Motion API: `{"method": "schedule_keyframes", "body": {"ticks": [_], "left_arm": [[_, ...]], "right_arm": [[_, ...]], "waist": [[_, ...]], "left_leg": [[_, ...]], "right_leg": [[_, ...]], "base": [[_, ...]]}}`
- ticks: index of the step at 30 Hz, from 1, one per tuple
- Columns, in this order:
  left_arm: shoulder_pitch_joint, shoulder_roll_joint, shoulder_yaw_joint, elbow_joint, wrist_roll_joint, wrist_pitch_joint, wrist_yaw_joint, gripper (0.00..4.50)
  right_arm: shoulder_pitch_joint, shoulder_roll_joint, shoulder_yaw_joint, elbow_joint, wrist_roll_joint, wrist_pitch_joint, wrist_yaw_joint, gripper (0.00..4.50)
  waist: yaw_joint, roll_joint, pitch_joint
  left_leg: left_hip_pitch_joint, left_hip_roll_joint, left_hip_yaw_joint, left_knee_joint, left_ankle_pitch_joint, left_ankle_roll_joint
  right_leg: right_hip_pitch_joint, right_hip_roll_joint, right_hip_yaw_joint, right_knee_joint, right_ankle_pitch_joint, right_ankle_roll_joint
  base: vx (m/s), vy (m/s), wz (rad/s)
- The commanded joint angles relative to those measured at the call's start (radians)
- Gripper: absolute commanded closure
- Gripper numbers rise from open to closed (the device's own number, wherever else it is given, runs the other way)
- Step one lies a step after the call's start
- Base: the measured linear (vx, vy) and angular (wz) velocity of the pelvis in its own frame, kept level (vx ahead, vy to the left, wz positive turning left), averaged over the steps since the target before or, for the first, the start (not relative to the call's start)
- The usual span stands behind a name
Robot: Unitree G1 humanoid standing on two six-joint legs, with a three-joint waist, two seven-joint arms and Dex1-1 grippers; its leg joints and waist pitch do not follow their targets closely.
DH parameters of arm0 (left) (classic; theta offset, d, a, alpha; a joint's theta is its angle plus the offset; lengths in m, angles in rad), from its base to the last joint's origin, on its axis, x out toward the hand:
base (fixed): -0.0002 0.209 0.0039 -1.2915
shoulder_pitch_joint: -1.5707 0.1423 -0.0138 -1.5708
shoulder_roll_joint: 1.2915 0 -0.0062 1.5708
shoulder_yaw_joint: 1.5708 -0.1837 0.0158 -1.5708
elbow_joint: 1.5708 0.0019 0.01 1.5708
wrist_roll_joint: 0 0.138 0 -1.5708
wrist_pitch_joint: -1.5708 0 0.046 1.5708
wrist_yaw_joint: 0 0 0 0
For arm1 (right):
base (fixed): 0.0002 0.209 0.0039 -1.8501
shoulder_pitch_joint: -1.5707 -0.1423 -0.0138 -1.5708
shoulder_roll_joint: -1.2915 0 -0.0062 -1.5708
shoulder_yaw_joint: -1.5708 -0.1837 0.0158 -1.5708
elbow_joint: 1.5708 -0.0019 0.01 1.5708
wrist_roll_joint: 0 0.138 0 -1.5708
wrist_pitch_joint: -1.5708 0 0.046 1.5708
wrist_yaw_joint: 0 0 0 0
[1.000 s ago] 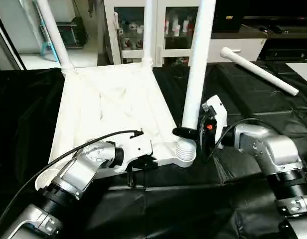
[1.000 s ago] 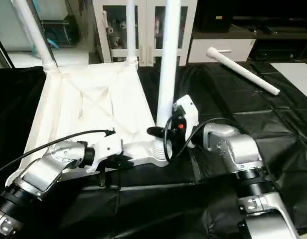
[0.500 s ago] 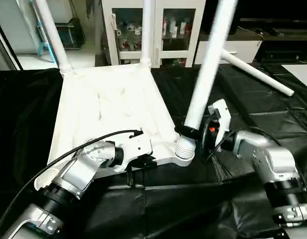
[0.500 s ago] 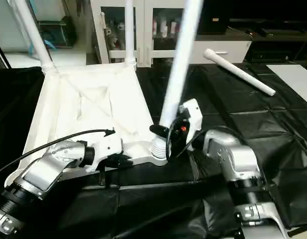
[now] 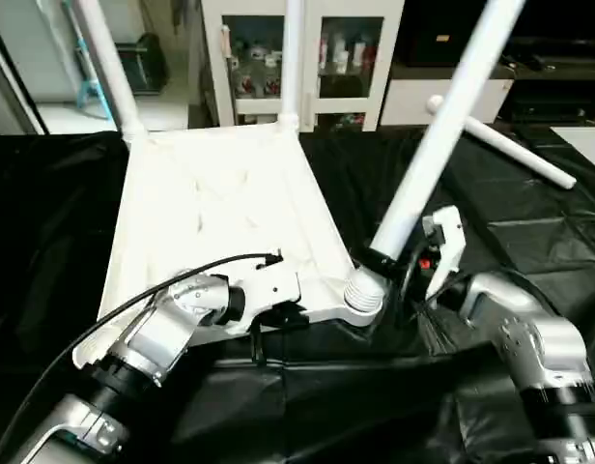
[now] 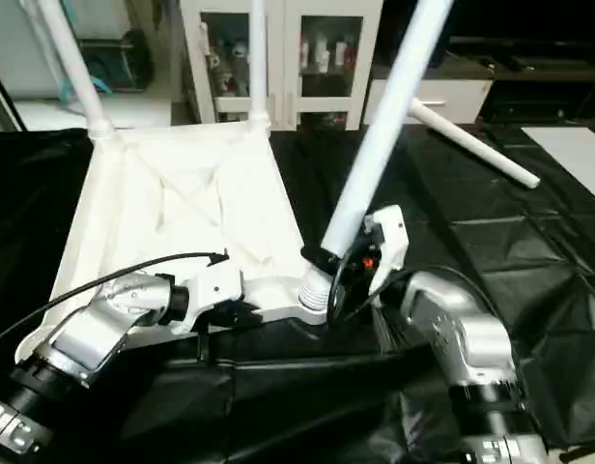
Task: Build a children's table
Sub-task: Insert table leg to table base
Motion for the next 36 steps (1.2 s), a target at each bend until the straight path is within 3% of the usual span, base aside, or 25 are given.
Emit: {"method": "schedule_keyframes", "body": {"ticks": [1, 5, 10, 13, 14, 16, 19, 20, 21, 22, 23, 24, 25, 26, 27, 28, 29, 30, 31, 32, 33, 34, 36], "left_arm": [[-0.014, -0.007, -0.01, 0.019, 0.012, -0.01, 0.004, 4.5], [-0.013, -0.008, -0.008, 0.018, 0.014, -0.008, 0.004, 4.5], [-0.017, -0.01, -0.007, 0.022, 0.016, -0.007, 0.006, 4.5], [-0.017, -0.012, -0.005, 0.024, 0.017, -0.007, 0.01, 4.5], [-0.015, -0.012, -0.003, 0.023, 0.018, -0.007, 0.011, 4.5], [-0.015, -0.012, -0.002, 0.023, 0.018, -0.007, 0.013, 4.5], [-0.015, -0.015, -0.001, 0.024, 0.018, -0.008, 0.017, 4.5], [-0.016, -0.016, 0.0, 0.025, 0.019, -0.008, 0.018, 4.5], [-0.017, -0.017, 0.0, 0.027, 0.019, -0.009, 0.02, 4.5], [-0.017, -0.017, 0.0, 0.027, 0.019, -0.009, 0.02, 4.5], [-0.019, -0.018, 0.0, 0.028, 0.02, -0.009, 0.022, 4.5], [-0.019, -0.019, 0.0, 0.028, 0.02, -0.009, 0.022, 4.5], [-0.019, -0.019, 0.0, 0.029, 0.021, -0.01, 0.022, 4.5], [-0.019, -0.019, -0.001, 0.029, 0.021, -0.01, 0.021, 4.5], [-0.02, -0.02, -0.002, 0.03, 0.022, -0.01, 0.02, 4.5], [-0.02, -0.019, -0.003, 0.03, 0.023, -0.011, 0.019, 4.5], [-0.022, -0.02, -0.004, 0.031, 0.024, -0.012, 0.018, 4.5], [-0.022, -0.02, -0.005, 0.032, 0.024, -0.012, 0.017, 4.5], [-0.024, -0.02, -0.005, 0.034, 0.024, -0.013, 0.014, 4.5], [-0.025, -0.02, -0.004, 0.035, 0.024, -0.014, 0.013, 4.5], [-0.026, -0.019, -0.004, 0.036, 0.024, -0.016, 0.012, 4.5], [-0.027, -0.019, -0.003, 0.036, 0.024, -0.016, 0.012, 4.5], [-0.03, -0.019, -0.001, 0.04, 0.026, -0.019, 0.011, 4.5]], "right_arm": [[0.06, -0.017, 0.045, 0.034, -0.061, 0.043, -0.025, 2.64], [0.083, -0.048, 0.117, 0.004, -0.109, 0.053, -0.02, 2.64], [0.089, -0.058, 0.146, -0.025, -0.127, 0.05, -0.019, 2.64], [0.098, -0.055, 0.148, -0.039, -0.131, 0.042, -0.033, 2.64], [0.105, -0.052, 0.15, -0.048, -0.133, 0.039, -0.04, 2.64], [0.113, -0.046, 0.147, -0.054, -0.132, 0.032, -0.049, 2.64], [0.13, -0.017, 0.125, -0.056, -0.127, 0.002, -0.077, 2.64], [0.135, -0.006, 0.116, -0.055, -0.123, -0.004, -0.086, 2.64], [0.144, 0.019, 0.095, -0.05, -0.109, -0.011, -0.106, 2.64], [0.144, 0.019, 0.095, -0.05, -0.109, -0.011, -0.106, 2.64], [0.15, 0.027, 0.089, -0.043, -0.107, -0.005, -0.117, 2.64], [0.151, 0.026, 0.09, -0.043, -0.107, -0.004, -0.118, 2.64], [0.157, 0.011, 0.109, -0.041, -0.118, -0.001, -0.111, 2.64], [0.16, -0.007, 0.128, -0.041, -0.13, 0.003, -0.098, 2.64], [0.163, -0.019, 0.141, -0.042, -0.137, 0.005, -0.089, 2.64], [0.165, -0.034, 0.158, -0.043, -0.148, 0.009, -0.078, 2.64], [0.168, -0.058, 0.186, -0.045, -0.165, 0.014, -0.058, 2.65], [0.171, -0.073, 0.202, -0.047, -0.174, 0.018, -0.042, 2.65], [0.175, -0.09, 0.219, -0.05, -0.183, 0.027, -0.019, 2.65], [0.174, -0.092, 0.221, -0.049, -0.185, 0.028, -0.015, 2.65], [0.172, -0.095, 0.223, -0.048, -0.189, 0.027, -0.011, 2.65], [0.171, -0.095, 0.222, -0.046, -0.189, 0.027, -0.012, 2.65], [0.164, -0.098, 0.22, -0.039, -0.188, 0.022, -0.017, 2.65]], "waist": [[-0.017, -0.001, -0.041], [-0.017, 0.0, -0.039], [-0.02, 0.0, -0.039], [-0.022, 0.0, -0.038], [-0.021, -0.006, -0.037], [-0.024, -0.001, -0.038], [-0.029, 0.0, -0.035], [-0.032, 0.001, -0.031], [-0.041, -0.001, -0.026], [-0.046, 0.006, -0.023], [-0.047, 0.021, -0.016], [-0.037, 0.027, -0.018], [-0.017, 0.023, -0.032], [0.003, -0.033, -0.039], [0.009, -0.037, -0.029], [0.002, -0.053, -0.028], [0.011, -0.03, -0.026], [0.005, -0.016, -0.027], [-0.01, -0.011, -0.043], [-0.014, -0.007, -0.049], [-0.017, -0.01, -0.044], [-0.015, -0.002, -0.044], [-0.018, -0.008, -0.04]], "left_leg": [[0.053, 0.054, -0.049, -0.101, -0.644, -0.077], [0.055, 0.054, -0.051, -0.102, -0.662, -0.08], [0.054, 0.054, -0.054, -0.104, -0.682, -0.084], [0.056, 0.053, -0.054, -0.103, -0.691, -0.082], [0.057, 0.053, -0.055, -0.101, -0.687, -0.079], [0.054, 0.055, -0.057, -0.109, -0.694, -0.083], [0.058, 0.056, -0.059, -0.113, -0.731, -0.089], [0.064, 0.055, -0.057, -0.113, -0.755, -0.09], [0.069, 0.054, -0.059, -0.115, -0.788, -0.092], [0.071, 0.057, -0.06, -0.126, -0.821, -0.096], [0.054, 0.073, -0.054, -0.17, -0.885, -0.111], [0.018, 0.09, -0.047, -0.213, -0.921, -0.124], [-0.01, 0.103, -0.044, -0.237, -0.92, -0.125], [0.076, 0.06, 0.013, -0.179, -0.732, -0.118], [0.117, 0.035, -0.008, -0.067, -0.629, -0.101], [0.095, 0.021, -0.055, 0.046, -0.286, -0.015], [0.048, 0.021, -0.088, 0.033, -0.168, -0.009], [0.006, 0.045, -0.092, -0.08, -0.252, -0.061], [0.028, 0.066, -0.092, -0.107, -0.427, -0.093], [0.044, 0.064, -0.082, -0.112, -0.474, -0.098], [0.045, 0.059, -0.072, -0.113, -0.494, -0.086], [0.051, 0.055, -0.062, -0.111, -0.51, -0.071], [0.049, 0.052, -0.061, -0.111, -0.545, -0.071]], "right_leg": [[-0.012, -0.038, 0.018, -0.096, -0.642, -0.058], [-0.014, -0.038, 0.016, -0.1, -0.671, -0.044], [-0.013, -0.038, 0.015, -0.101, -0.675, -0.04], [-0.015, -0.038, 0.012, -0.105, -0.69, -0.034], [-0.015, -0.039, 0.01, -0.106, -0.704, -0.029], [-0.009, -0.039, 0.007, -0.108, -0.693, -0.025], [-0.011, -0.034, 0.001, -0.112, -0.689, -0.024], [-0.018, -0.032, -0.003, -0.118, -0.7, -0.022], [-0.017, -0.026, -0.019, -0.127, -0.719, -0.013], [-0.004, -0.019, -0.036, -0.127, -0.707, -0.007], [0.027, -0.002, -0.056, -0.095, -0.627, -0.023], [0.071, 0.006, -0.049, -0.019, -0.514, -0.05], [0.111, 0.001, -0.025, 0.074, -0.334, -0.064], [0.003, -0.015, 0.036, 0.007, -0.455, -0.052], [-0.067, -0.081, 0.055, -0.1, -0.736, -0.054], [-0.041, -0.161, 0.102, -0.157, -0.999, -0.039], [0.008, -0.164, 0.104, -0.132, -0.988, -0.057], [0.049, -0.074, 0.034, -0.077, -0.814, -0.06], [0.031, -0.021, 0.03, -0.039, -0.529, -0.078], [0.029, -0.017, 0.042, -0.03, -0.327, -0.136], [0.026, -0.017, 0.045, -0.034, -0.308, -0.156], [0.024, -0.024, 0.051, -0.041, -0.343, -0.173], [0.021, -0.029, 0.058, -0.054, -0.451, -0.151]], "base": [[0.0, 0.0, 0.0], [0.0, 0.0, 0.0], [0.0, 0.0, 0.0], [0.0, 0.0, 0.0], [0.0, 0.0, 0.0], [0.0, 0.0, 0.0], [0.0, 0.0, 0.0], [0.0, 0.0, 0.0], [0.0, 0.0, 0.0], [0.0, 0.0, 0.0], [0.0, 0.0, 0.0], [0.0, 0.0, 0.0], [-0.022, -0.06, 0.26], [-0.022, -0.06, 0.26], [0.051, -0.12, 0.26], [0.0, 0.0, 0.0], [0.0, 0.0, 0.0], [0.078, 0.055, -0.3], [0.085, 0.045, -0.02], [0.085, 0.045, -0.02], [0.0, 0.0, 0.0], [0.0, 0.0, 0.0], [0.0, 0.0, 0.0]]}}
